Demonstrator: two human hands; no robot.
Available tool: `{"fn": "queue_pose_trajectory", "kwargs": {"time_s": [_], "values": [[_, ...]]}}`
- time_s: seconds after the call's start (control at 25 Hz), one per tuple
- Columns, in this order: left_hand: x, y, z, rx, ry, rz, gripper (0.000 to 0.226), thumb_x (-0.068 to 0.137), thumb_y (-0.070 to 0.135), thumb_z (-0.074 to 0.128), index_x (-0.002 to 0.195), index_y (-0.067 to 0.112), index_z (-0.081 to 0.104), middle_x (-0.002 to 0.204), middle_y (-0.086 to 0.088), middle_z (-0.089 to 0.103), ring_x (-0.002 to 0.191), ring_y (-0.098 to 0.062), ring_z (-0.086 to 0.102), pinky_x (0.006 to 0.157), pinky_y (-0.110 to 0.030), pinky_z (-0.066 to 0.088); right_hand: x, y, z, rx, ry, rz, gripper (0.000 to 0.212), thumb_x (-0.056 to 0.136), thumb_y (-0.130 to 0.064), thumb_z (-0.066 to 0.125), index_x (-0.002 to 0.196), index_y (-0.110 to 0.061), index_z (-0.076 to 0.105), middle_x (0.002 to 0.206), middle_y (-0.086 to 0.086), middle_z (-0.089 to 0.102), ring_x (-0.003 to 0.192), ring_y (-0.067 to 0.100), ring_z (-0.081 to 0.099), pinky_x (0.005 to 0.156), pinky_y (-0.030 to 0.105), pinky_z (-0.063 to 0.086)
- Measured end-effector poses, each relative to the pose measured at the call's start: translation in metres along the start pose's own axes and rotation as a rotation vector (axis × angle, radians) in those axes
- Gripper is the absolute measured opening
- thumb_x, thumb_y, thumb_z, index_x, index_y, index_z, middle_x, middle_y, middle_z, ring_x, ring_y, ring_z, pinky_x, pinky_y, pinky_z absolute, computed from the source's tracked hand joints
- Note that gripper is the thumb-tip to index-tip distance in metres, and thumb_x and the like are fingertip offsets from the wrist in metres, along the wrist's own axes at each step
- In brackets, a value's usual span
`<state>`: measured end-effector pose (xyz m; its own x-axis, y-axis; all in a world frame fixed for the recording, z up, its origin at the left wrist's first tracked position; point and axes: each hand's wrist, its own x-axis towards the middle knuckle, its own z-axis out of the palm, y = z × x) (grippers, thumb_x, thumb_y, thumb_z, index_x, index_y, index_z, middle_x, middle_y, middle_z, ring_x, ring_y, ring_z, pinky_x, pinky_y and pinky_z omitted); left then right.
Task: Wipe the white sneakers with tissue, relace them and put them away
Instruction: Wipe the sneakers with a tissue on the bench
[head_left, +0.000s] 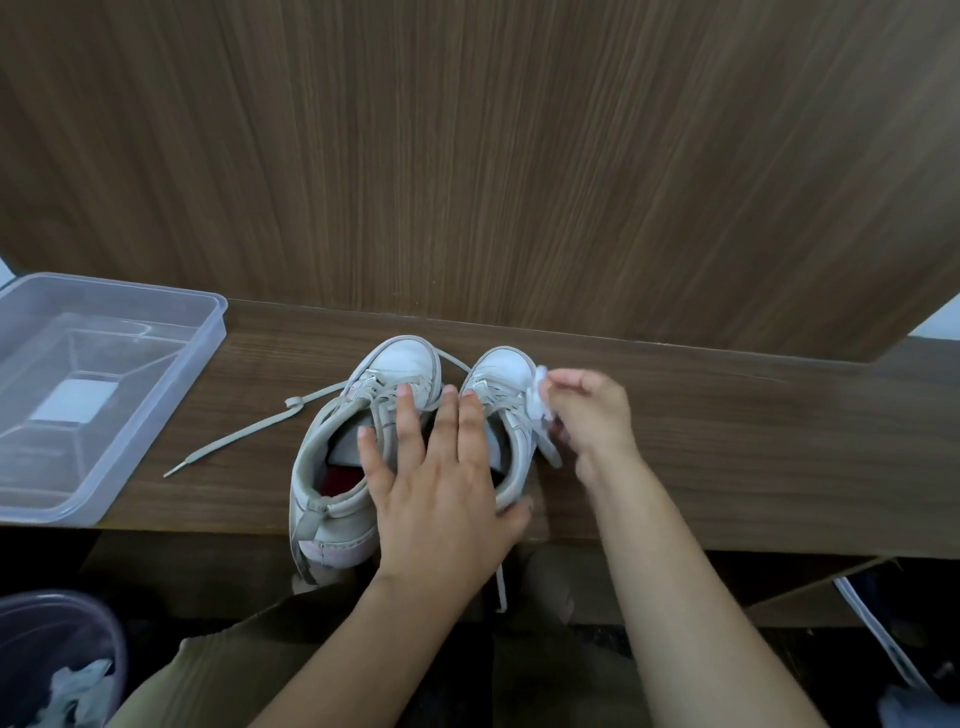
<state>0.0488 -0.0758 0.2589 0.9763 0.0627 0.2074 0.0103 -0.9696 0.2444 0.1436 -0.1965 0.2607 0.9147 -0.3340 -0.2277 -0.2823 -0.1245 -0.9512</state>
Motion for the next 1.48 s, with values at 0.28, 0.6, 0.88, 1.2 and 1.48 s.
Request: {"fn": "queue_pose_trajectory", "kwargs": {"time_s": [0.28,0.6,0.88,1.2,1.48], "values": [[-0.001,-0.006,-0.002,-0.064,-0.041,0.002,0.105,0.077,0.067,0.046,0.147,0.019,-0.015,0.159,0.0,-0.004,0.142,-0.022,-0.02,0.105,-0.053,-0.024,-0.095,0.008,-0.026,-0.08,-0.411,-0.112,0.023,0.085,-0.001,0.064,0.076,-0.022,0.063,0.066,-0.002,0.061,0.052,0.004,0.055,0.052,0.019,0.048],[0.005,-0.008,-0.004,0.002,-0.142,0.075,0.108,0.075,0.05,0.06,0.146,0.02,-0.016,0.159,0.004,-0.001,0.145,-0.02,-0.008,0.109,-0.058,-0.01,-0.043,0.033,0.011,-0.244,0.152,-0.187,0.012,0.089,-0.015,0.059,0.086,-0.026,0.057,0.09,0.0,0.065,0.087,0.017,0.061,0.086,0.041,0.05],[0.012,-0.016,0.004,0.001,-0.081,0.057,0.09,0.084,0.057,0.044,0.148,0.019,-0.007,0.158,0.005,0.009,0.145,-0.017,0.008,0.11,-0.055,-0.004,-0.092,0.047,0.007,-0.075,-0.112,-0.208,0.016,0.088,-0.013,0.059,0.082,-0.028,0.059,0.08,0.002,0.066,0.074,0.018,0.064,0.074,0.038,0.055],[0.016,-0.015,0.001,0.063,-0.147,0.062,0.11,0.073,0.058,0.063,0.147,0.021,-0.01,0.158,0.007,0.005,0.145,-0.016,0.005,0.11,-0.055,-0.002,-0.044,0.039,0.02,-0.347,0.089,-0.138,0.015,0.093,-0.012,0.051,0.1,-0.017,0.063,0.099,-0.002,0.065,0.092,0.014,0.059,0.072,0.021,0.041],[0.015,-0.015,0.003,0.023,-0.11,0.054,0.094,0.082,0.055,0.05,0.148,0.021,-0.008,0.158,0.007,0.005,0.145,-0.013,0.004,0.11,-0.055,-0.002,-0.088,0.041,0.006,-0.079,-0.096,-0.225,0.02,0.087,-0.01,0.059,0.079,-0.028,0.06,0.084,0.003,0.067,0.078,0.019,0.065,0.073,0.032,0.055]]}}
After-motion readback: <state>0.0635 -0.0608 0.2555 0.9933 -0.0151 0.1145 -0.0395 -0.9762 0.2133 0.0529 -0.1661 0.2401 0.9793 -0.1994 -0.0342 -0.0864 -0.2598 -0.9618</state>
